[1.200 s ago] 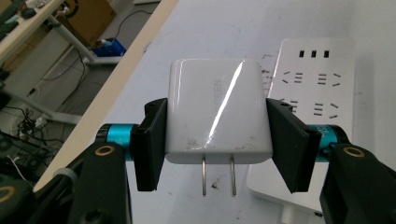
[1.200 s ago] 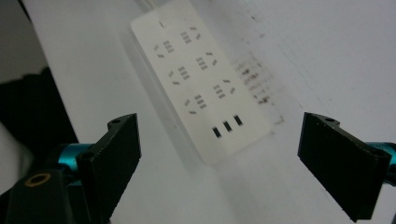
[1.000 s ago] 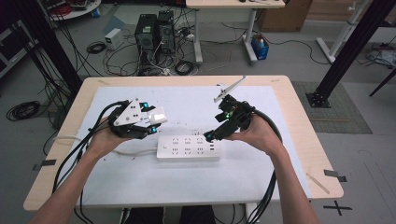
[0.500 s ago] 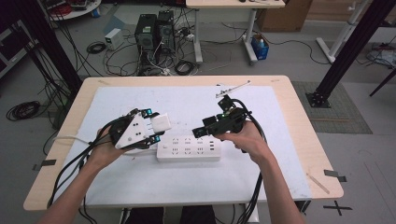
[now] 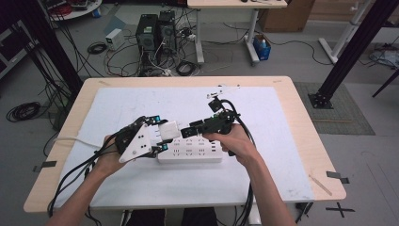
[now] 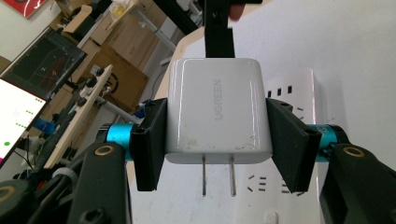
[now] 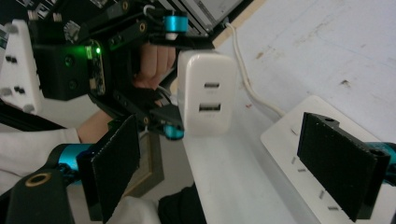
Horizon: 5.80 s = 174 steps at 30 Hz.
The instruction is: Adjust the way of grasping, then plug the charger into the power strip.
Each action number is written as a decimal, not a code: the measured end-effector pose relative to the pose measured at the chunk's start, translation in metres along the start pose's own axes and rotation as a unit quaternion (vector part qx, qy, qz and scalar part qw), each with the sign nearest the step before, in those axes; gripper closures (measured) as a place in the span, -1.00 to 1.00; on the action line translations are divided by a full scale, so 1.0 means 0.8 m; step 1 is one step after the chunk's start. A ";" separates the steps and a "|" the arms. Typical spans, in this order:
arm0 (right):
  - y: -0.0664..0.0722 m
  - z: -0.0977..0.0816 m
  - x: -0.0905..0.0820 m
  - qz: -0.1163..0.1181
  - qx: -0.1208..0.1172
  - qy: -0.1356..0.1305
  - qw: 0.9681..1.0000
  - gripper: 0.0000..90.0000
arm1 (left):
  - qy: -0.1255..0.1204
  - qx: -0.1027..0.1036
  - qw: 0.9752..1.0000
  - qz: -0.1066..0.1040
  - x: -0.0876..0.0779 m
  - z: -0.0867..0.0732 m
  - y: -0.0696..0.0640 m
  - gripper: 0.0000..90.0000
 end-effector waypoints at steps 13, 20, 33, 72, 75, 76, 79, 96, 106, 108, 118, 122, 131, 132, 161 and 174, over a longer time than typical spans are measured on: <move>0.004 0.001 0.027 0.039 0.017 -0.006 0.999 -0.62 | -0.020 0.013 1.000 0.002 0.002 0.008 -0.009 -0.06; 0.004 0.000 0.038 0.049 0.021 -0.011 0.999 -0.53 | -0.018 0.013 1.000 0.001 0.004 0.007 -0.009 -0.06; 0.011 0.002 0.042 0.067 0.014 -0.039 0.997 -0.07 | -0.015 0.012 1.000 0.002 0.005 0.006 -0.010 -0.06; 0.005 0.001 0.038 0.059 0.016 -0.071 0.996 0.38 | -0.010 -0.009 1.000 -0.010 0.000 0.001 0.000 -0.23; 0.003 0.002 0.035 0.050 0.013 -0.073 0.996 0.38 | -0.008 -0.019 1.000 -0.017 -0.001 -0.001 0.002 -0.30; 0.002 0.001 0.033 0.047 0.015 -0.074 0.996 0.38 | -0.006 -0.022 0.999 -0.022 -0.002 -0.002 0.003 -0.32; 0.001 0.001 0.027 0.039 0.010 -0.075 0.996 0.38 | -0.005 -0.037 0.999 -0.037 -0.004 -0.005 0.005 -0.33; -0.007 0.003 0.001 -0.110 -0.082 -0.013 0.990 0.38 | 0.032 -0.117 0.990 -0.078 -0.016 -0.035 0.036 -0.53; -0.011 0.009 -0.027 -0.233 -0.158 0.066 0.957 0.38 | 0.106 -0.201 0.966 -0.128 -0.027 -0.085 0.060 -0.63; -0.015 0.010 -0.033 -0.270 -0.184 0.099 0.940 0.38 | 0.135 -0.230 0.953 -0.141 -0.028 -0.098 0.062 -0.73; -0.020 0.015 -0.051 -0.321 -0.239 0.185 0.898 0.38 | 0.222 -0.263 0.920 -0.185 -0.033 -0.138 0.048 -0.73; -0.023 0.013 -0.056 -0.315 -0.244 0.198 0.896 0.38 | 0.238 -0.268 0.912 -0.199 -0.031 -0.145 0.044 -0.73; -0.038 0.002 -0.055 -0.309 -0.266 0.253 0.878 0.38 | 0.272 -0.264 0.898 -0.224 -0.029 -0.159 0.029 -0.73; -0.040 0.001 -0.054 -0.305 -0.270 0.258 0.876 0.38 | 0.270 -0.267 0.898 -0.222 -0.029 -0.159 0.027 -0.73; -0.093 -0.025 0.016 -0.185 -0.309 0.412 0.837 0.38 | 0.279 -0.285 0.893 -0.207 -0.050 -0.181 0.012 -0.73; -0.103 -0.023 0.025 -0.177 -0.321 0.419 0.830 0.38 | 0.275 -0.294 0.895 -0.192 -0.058 -0.181 0.011 -0.73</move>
Point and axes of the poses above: each handheld gripper's, and its own axes: x roughly forward along the jaws, z roughly out of its top, y roughly to its left, the point moved 8 cm from there along x, roughly forward along the jaws
